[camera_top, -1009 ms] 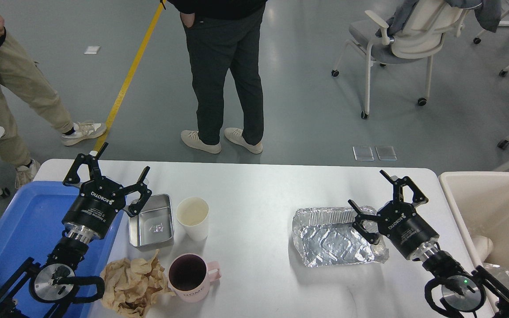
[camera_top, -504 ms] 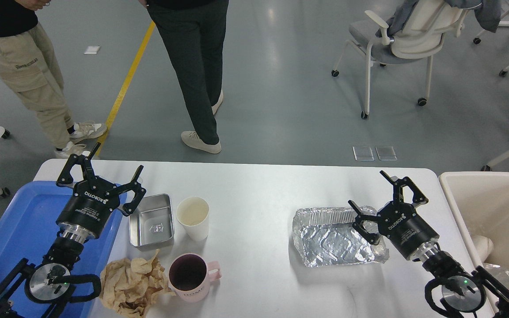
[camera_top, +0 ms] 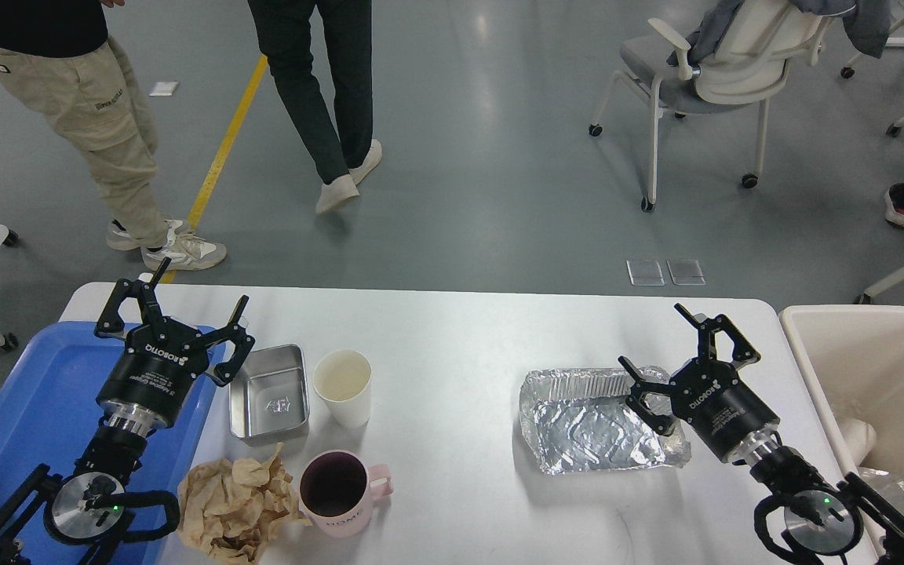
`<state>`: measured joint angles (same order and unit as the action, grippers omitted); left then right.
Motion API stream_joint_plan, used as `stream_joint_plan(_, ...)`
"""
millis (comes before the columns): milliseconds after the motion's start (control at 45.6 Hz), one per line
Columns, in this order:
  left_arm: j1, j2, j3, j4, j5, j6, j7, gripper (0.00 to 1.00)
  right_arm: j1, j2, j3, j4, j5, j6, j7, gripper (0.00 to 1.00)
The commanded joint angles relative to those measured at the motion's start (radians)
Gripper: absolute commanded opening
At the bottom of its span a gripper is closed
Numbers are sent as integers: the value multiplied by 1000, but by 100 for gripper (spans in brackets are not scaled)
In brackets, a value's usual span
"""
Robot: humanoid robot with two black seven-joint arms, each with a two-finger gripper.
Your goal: Tidy desktop
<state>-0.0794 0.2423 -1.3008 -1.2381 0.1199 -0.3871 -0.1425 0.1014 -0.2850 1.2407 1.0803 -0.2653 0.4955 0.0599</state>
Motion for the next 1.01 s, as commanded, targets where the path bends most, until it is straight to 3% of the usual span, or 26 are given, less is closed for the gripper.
stream_joint_plan(0,1,5,0,0,3,-1,0,97,1,1,-9,-2,0,0,0,100)
stream_joint_plan(987,7,5,-29,8,-2,-47,11,97,12,0,-12,-7,-3,-2,0,100)
